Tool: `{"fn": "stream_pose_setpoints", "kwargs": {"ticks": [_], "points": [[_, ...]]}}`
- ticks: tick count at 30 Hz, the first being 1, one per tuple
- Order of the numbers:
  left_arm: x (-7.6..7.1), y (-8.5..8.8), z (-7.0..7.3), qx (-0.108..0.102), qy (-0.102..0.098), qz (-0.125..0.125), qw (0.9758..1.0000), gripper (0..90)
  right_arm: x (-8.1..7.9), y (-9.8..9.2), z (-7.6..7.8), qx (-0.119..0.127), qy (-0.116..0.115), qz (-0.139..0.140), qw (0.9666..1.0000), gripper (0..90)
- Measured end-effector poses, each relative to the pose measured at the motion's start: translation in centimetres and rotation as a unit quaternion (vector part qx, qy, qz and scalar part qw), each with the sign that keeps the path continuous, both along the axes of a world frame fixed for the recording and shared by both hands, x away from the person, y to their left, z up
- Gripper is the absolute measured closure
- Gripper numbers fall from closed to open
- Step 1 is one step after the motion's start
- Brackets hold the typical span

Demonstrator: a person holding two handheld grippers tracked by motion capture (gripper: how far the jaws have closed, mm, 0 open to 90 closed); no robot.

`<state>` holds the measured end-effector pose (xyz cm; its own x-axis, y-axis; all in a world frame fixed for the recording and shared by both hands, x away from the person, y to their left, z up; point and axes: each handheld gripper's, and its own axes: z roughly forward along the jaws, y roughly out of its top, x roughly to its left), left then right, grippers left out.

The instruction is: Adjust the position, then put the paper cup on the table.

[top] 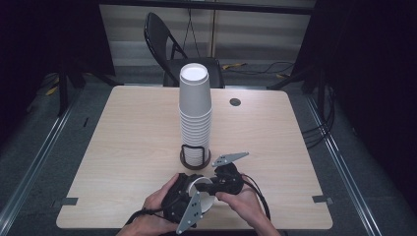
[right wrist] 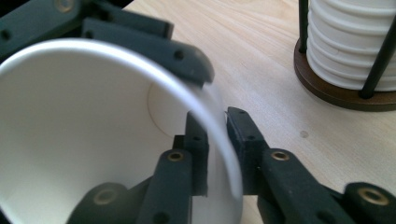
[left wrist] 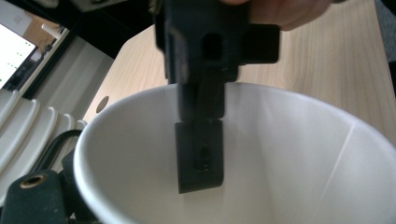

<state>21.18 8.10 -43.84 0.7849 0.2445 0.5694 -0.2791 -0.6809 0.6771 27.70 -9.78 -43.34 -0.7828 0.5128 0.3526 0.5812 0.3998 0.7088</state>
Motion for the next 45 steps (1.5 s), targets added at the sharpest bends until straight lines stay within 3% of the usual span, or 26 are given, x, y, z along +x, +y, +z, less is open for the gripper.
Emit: {"fn": "stream_pose_setpoints", "kwargs": {"ticks": [5,8,11,13,17,21,25,28,34,40,42,45], "points": [[0.6,1.0,0.0,-0.036,0.03,0.02,0.9987,11.7,-0.2,-0.8,0.4,0.017,-0.011,-0.021,0.9996,65.5],[1.0,1.8,0.2,-0.06,0.049,0.036,0.9963,11.6,-0.3,-1.3,0.8,0.022,-0.015,-0.027,0.9993,55.8],[1.4,2.7,0.2,-0.086,0.073,0.05,0.9924,11.5,-0.6,-1.7,1.1,0.034,-0.033,-0.039,0.9981,48.6],[1.7,3.3,0.2,-0.1,0.093,0.057,0.9891,11.5,-0.6,-2.1,1.5,0.046,-0.048,-0.055,0.9963,41.0],[2.4,4.2,0.2,-0.131,0.121,0.072,0.9813,11.4,-0.6,-2.6,1.7,0.058,-0.061,-0.073,0.9938,36.2],[2.9,5.0,0.3,-0.149,0.138,0.086,0.9754,11.4,-0.4,-3.3,1.9,0.063,-0.075,-0.096,0.9905,32.8],[3.4,5.9,0.4,-0.18,0.163,0.102,0.9647,11.4,-0.3,-4.0,1.9,0.063,-0.081,-0.117,0.9878,29.4],[3.8,6.6,0.6,-0.192,0.17,0.112,0.9601,11.4,-0.3,-4.5,1.7,0.057,-0.084,-0.129,0.9863,26.3],[4.9,7.7,0.8,-0.226,0.197,0.132,0.9448,11.4,-0.2,-5.6,1.4,0.052,-0.091,-0.152,0.9828,21.4],[5.5,8.5,0.8,-0.234,0.203,0.15,0.9389,11.4,-0.3,-6.6,0.5,0.036,-0.086,-0.168,0.9814,16.7],[5.7,8.7,0.9,-0.242,0.209,0.155,0.9348,11.4,-0.5,-7.0,0.3,0.036,-0.087,-0.174,0.9803,16.7],[6.0,9.2,1.0,-0.246,0.21,0.169,0.9309,11.4,-0.8,-7.6,0.2,0.034,-0.09,-0.181,0.9787,16.7]]}}
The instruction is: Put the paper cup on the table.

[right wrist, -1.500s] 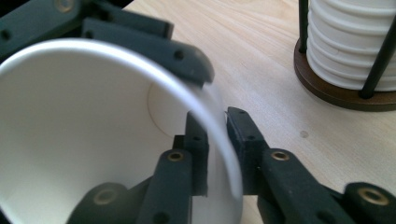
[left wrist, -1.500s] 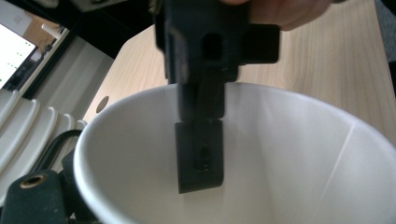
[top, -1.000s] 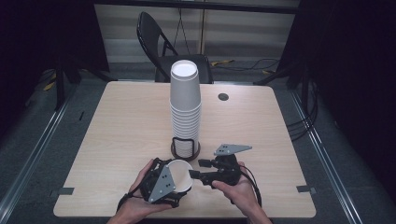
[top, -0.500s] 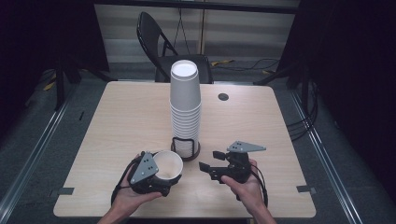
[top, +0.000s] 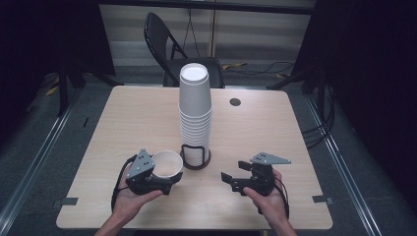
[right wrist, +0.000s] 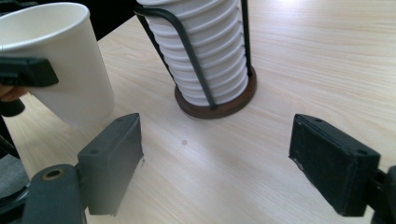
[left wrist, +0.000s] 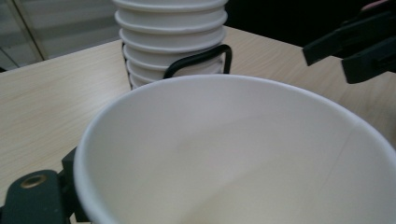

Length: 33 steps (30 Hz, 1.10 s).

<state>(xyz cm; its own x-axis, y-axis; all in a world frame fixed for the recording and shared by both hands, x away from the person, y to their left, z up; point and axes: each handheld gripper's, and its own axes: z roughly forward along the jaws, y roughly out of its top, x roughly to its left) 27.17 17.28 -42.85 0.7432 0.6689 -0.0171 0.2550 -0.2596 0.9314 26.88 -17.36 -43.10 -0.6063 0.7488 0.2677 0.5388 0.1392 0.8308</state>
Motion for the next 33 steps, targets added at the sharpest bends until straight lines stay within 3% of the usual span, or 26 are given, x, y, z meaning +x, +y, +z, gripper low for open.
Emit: {"fn": "stream_pose_setpoints", "kwargs": {"ticks": [3,6,12,19,27,29,31,33], "points": [[0.4,0.5,0.1,-0.001,0.007,0.015,0.9999,11.4,-0.4,-0.6,-0.1,-0.008,-0.001,-0.003,1.0,16.7],[0.9,1.0,0.1,-0.015,0.024,0.03,0.9992,11.4,-0.7,-1.1,-0.4,-0.01,-0.001,-0.009,0.9999,16.6],[1.9,1.6,0.2,-0.003,0.012,0.057,0.9983,11.3,-1.0,-1.7,-1.2,-0.011,0.002,-0.02,0.9997,16.4],[3.4,2.3,-0.1,-0.01,0.017,0.086,0.9961,11.2,-1.0,-1.6,-1.9,-0.019,0.005,-0.019,0.9996,16.0],[6.4,2.9,0.3,-0.001,0.005,0.118,0.9931,11.1,-1.0,-1.2,-2.2,-0.023,0.009,-0.018,0.9995,16.0],[7.2,3.1,0.3,-0.011,0.009,0.121,0.9925,11.0,-1.0,-1.1,-2.3,-0.025,0.008,-0.014,0.9996,16.0],[7.9,3.2,0.2,-0.015,0.001,0.134,0.9909,10.9,-1.0,-1.1,-2.4,-0.024,0.009,-0.011,0.9996,16.0],[8.7,3.2,0.0,-0.027,0.009,0.134,0.9906,10.6,-1.0,-1.1,-2.5,-0.023,0.01,-0.011,0.9996,16.0]]}}
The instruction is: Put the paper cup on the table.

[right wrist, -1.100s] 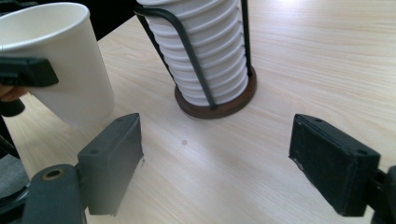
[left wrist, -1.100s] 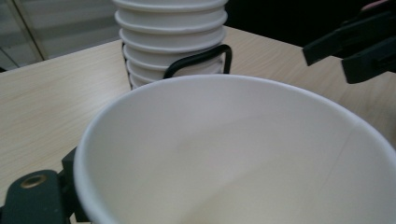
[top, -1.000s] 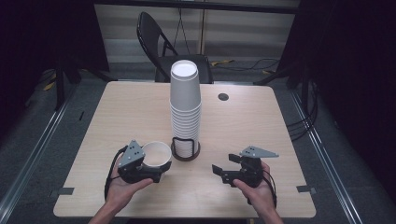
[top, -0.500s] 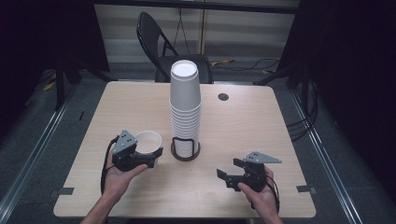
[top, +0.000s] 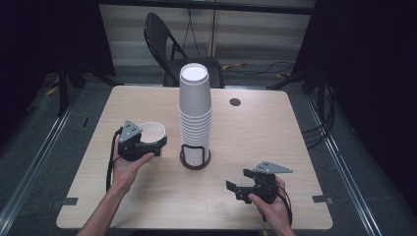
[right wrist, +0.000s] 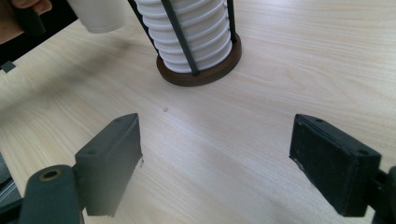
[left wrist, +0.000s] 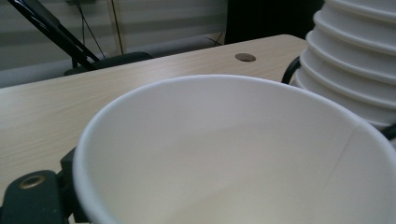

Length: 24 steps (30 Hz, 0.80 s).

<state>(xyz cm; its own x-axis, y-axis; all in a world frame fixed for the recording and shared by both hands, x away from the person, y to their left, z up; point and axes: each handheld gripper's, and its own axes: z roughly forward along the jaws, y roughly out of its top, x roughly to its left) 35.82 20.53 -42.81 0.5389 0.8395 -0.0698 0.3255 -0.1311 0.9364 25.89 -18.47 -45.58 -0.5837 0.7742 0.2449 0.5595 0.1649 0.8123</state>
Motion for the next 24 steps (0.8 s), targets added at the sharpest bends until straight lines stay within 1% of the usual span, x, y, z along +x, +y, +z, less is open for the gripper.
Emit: {"fn": "stream_pose_setpoints", "kwargs": {"ticks": [1,2,4,5,7,8,9,11,14,18,24], "points": [[0.3,-0.1,0.1,0.002,0.002,0.003,1.0,10.6,-0.1,-0.1,0.0,-0.001,-0.001,0.002,1.0,16.0],[0.5,-0.2,0.1,0.005,-0.001,0.002,1.0,10.6,-0.1,-0.1,-0.1,0.0,-0.004,0.005,1.0,15.9],[0.9,-0.5,0.2,0.001,-0.014,0.004,0.9999,10.5,-0.1,-0.1,-0.1,0.0,-0.006,0.009,0.9999,15.8],[1.2,-0.6,0.2,0.004,-0.014,0.004,0.9999,10.5,-0.2,-0.1,-0.1,0.001,-0.007,0.007,0.9999,15.8],[1.7,-0.8,0.0,0.004,-0.012,0.013,0.9998,10.4,-0.3,-0.1,-0.2,-0.001,-0.013,0.007,0.9999,15.4],[1.9,-1.0,-0.1,0.006,-0.013,0.011,0.9998,10.4,-0.3,-0.1,-0.1,-0.001,-0.016,0.008,0.9998,15.4],[2.2,-1.1,-0.2,0.011,-0.016,0.013,0.9997,10.3,-0.3,-0.1,-0.1,0.001,-0.017,0.006,0.9998,15.4],[2.5,-1.3,-0.5,0.007,-0.018,0.01,0.9997,10.2,-0.4,-0.1,0.0,-0.001,-0.019,0.002,0.9998,15.4],[3.0,-1.6,-1.0,0.009,-0.019,0.005,0.9998,10.1,-0.4,-0.3,-0.1,0.0,-0.018,0.003,0.9998,15.4],[3.7,-1.6,-1.9,0.009,-0.016,0.004,0.9998,9.9,-0.4,-0.4,-0.1,-0.002,-0.015,0.007,0.9999,15.4],[4.2,-1.2,-2.9,0.018,-0.011,0.017,0.9996,9.5,-0.4,-0.5,-0.1,0.006,-0.012,0.008,0.9999,15.4]]}}
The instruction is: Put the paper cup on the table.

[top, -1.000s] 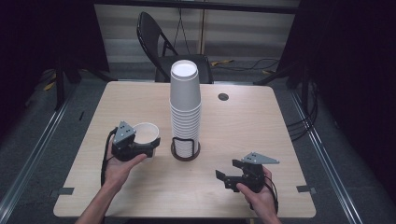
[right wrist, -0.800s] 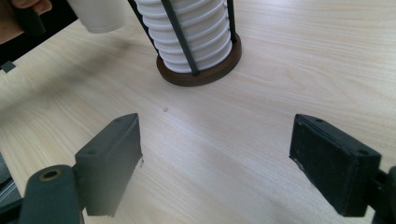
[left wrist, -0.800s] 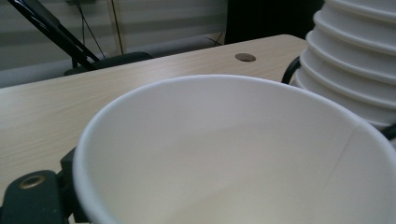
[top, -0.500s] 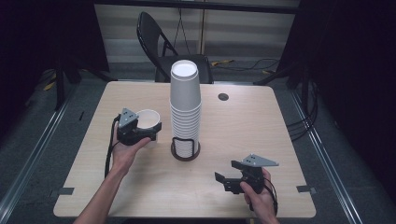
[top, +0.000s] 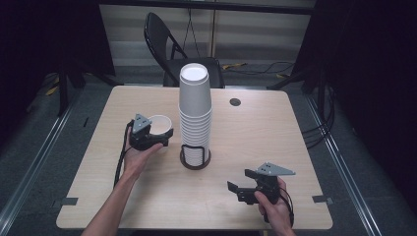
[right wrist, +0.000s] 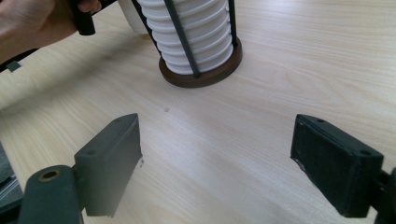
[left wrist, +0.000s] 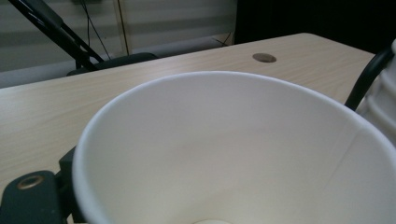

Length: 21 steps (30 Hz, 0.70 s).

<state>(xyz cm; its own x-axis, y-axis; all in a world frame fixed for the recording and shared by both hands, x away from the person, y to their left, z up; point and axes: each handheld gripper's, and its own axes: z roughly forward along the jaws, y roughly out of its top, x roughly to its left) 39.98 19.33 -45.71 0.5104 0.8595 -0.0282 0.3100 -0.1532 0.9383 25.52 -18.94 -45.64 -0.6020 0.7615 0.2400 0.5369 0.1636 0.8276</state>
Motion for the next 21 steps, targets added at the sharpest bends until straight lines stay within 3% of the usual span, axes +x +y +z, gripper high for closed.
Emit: {"fn": "stream_pose_setpoints", "kwargs": {"ticks": [10,16,21], "points": [[-0.3,1.0,-1.1,0.019,0.009,0.006,0.9998,9.5,0.0,0.0,0.0,0.002,0.003,0.003,1.0,15.5],[-0.7,1.3,-1.6,0.054,0.025,-0.001,0.9982,12.1,0.0,0.1,0.0,0.003,0.003,0.005,1.0,15.5],[-0.8,1.5,-2.1,0.059,0.052,-0.004,0.9969,14.3,0.0,0.1,0.0,0.004,0.002,0.006,1.0,15.5]]}}
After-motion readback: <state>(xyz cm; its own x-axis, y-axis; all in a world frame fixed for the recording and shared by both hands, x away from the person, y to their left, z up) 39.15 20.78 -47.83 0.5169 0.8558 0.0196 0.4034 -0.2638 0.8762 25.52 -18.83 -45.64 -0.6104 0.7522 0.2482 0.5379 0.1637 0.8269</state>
